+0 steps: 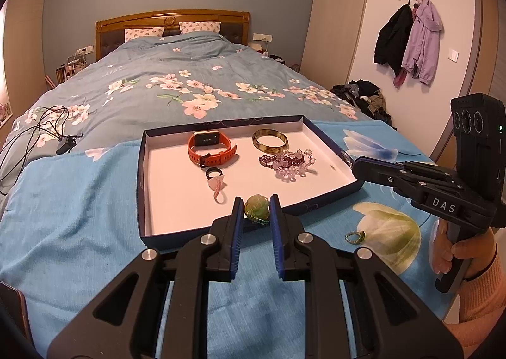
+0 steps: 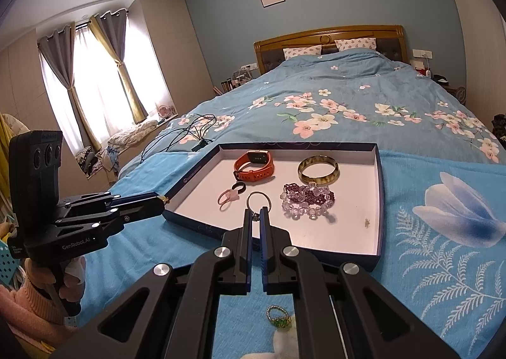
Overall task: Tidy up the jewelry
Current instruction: 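Carry the green bead ring with the left tool while the right tool carries the green-stone ring over the lid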
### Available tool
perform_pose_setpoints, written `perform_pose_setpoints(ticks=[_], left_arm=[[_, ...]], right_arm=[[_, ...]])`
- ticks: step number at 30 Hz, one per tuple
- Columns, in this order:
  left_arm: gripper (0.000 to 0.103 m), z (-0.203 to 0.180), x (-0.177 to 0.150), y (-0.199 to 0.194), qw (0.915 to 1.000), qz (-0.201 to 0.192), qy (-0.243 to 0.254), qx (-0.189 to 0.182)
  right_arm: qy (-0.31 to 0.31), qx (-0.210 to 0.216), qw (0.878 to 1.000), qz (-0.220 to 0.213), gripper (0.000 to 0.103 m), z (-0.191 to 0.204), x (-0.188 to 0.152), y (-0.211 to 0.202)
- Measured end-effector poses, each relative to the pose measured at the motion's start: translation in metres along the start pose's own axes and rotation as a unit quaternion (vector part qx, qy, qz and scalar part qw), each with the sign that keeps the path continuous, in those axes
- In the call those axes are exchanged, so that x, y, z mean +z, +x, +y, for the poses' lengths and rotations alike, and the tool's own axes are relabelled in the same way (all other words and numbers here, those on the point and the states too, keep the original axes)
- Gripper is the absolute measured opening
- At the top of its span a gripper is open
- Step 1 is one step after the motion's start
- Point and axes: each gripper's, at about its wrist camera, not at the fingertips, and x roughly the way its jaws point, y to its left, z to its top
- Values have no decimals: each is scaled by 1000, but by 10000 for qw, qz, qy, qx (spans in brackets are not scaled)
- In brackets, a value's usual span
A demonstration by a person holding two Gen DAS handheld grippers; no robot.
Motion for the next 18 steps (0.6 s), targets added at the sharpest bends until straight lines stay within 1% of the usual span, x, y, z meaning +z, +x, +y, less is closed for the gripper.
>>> perform_pose_setpoints(ticks=[18], left_arm=[[17,1,9,11,10000,6,58,53]], right_arm=[[88,-74,9999,-15,3,-11,6,7]])
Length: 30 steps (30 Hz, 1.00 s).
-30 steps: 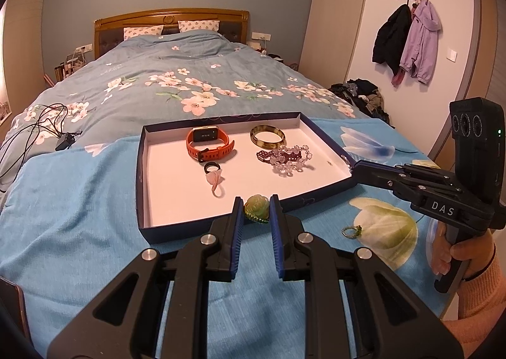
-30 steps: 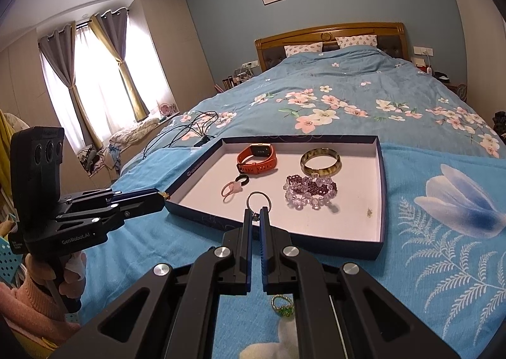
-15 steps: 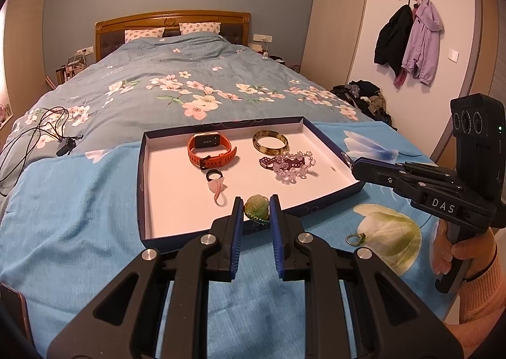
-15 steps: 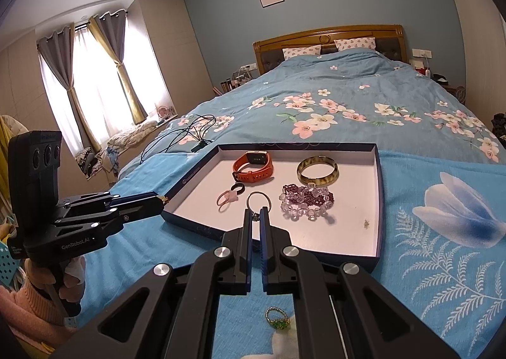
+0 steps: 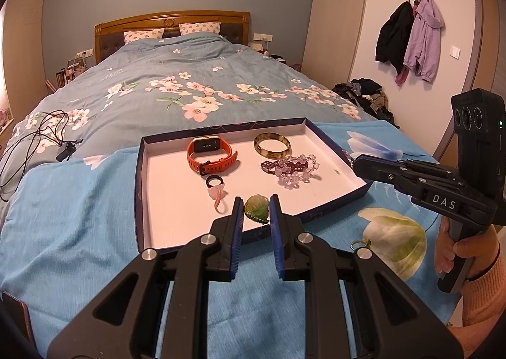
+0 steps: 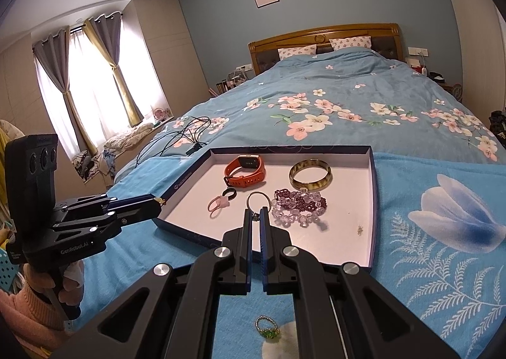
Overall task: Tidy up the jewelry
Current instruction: 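Carry the green bead ring with the left tool while the right tool carries the green-stone ring over the lid, then lower both rings into the lid and open the left and right tools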
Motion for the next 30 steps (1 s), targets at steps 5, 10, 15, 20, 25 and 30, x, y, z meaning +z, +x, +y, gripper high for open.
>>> perform_pose_setpoints(ticks=[5,10,15,20,25,30], left_arm=[[17,2,2,7,10000,34,-19,23],[17,4,4,13,10000,56,-27,37],[17,4,4,14,10000,50,-13,50],[17,5,5,15,10000,51,-4,63],[17,5,5,15,10000,54,-9,63],[17,6,7,17,9999,66,-13,76]], right_arm=[[10,-10,10000,6,3,-1,0,1],[54,-28,10000,24,3,-6,2,5],[81,-36,10000,41,3,-9,3,8],[92,-60,9999,58,3,-10,4,11],[83,-70,9999,63,3,-11,4,13],[89,-75,9999,76,3,-12,5,14]])
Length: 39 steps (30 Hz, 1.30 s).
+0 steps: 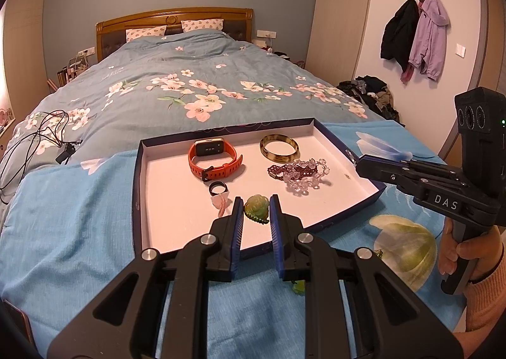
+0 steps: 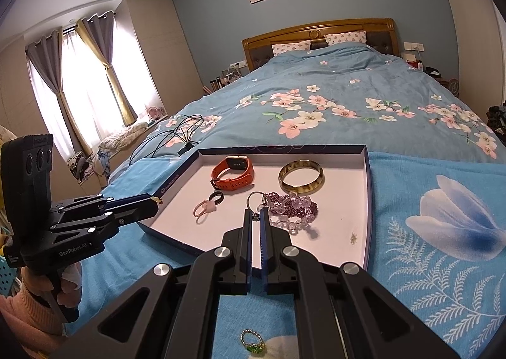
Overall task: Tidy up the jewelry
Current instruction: 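Lower both rings into the lid and open the left and right tools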
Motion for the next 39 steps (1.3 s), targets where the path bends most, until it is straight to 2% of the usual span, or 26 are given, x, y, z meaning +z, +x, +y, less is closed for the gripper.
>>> perform_pose_setpoints(ticks=[39], left_arm=[[17,12,9,36,9995,182,-40,243]], right_arm=[[-55,-193,9994,280,3,-7,5,27]])
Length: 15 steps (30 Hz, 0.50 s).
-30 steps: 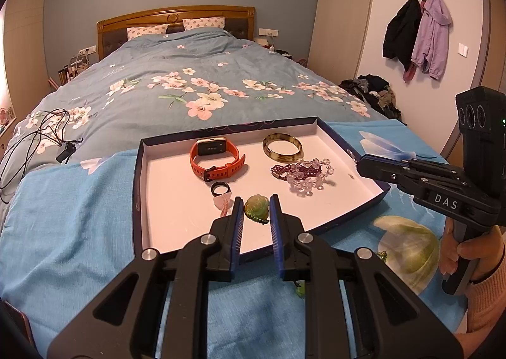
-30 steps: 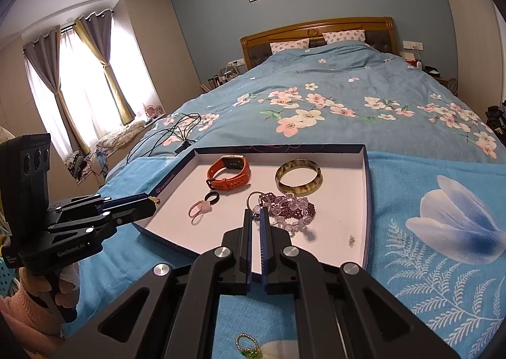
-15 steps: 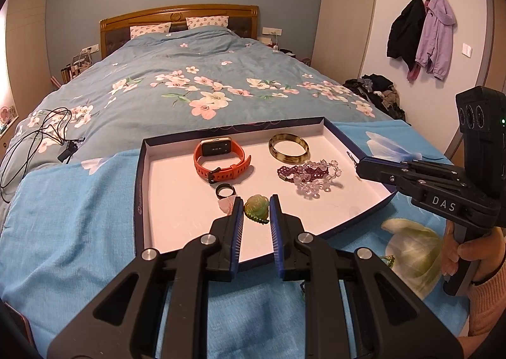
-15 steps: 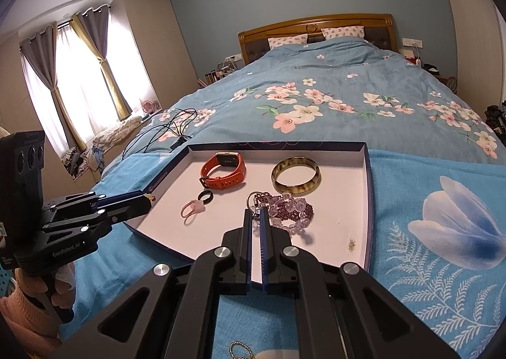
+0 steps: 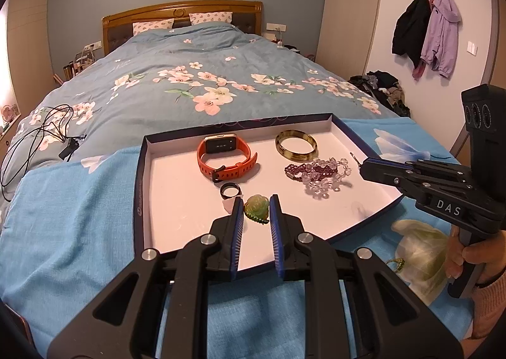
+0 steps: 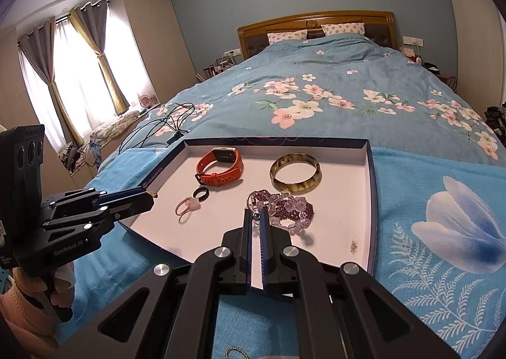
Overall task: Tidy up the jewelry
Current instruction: 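Lower both rings into the lid and open the left and right tools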
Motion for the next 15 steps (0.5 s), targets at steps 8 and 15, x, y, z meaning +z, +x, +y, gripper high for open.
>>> perform_pose_setpoints(ticks=[8,15], left_arm=[[17,1,0,12,9999,146,-49,68],[17,3,2,20,9997,200,-66,137]], right_arm=[[-28,-64,9999,118,3,1,2,9],[-64,-97,9997,203,3,3,3,16]])
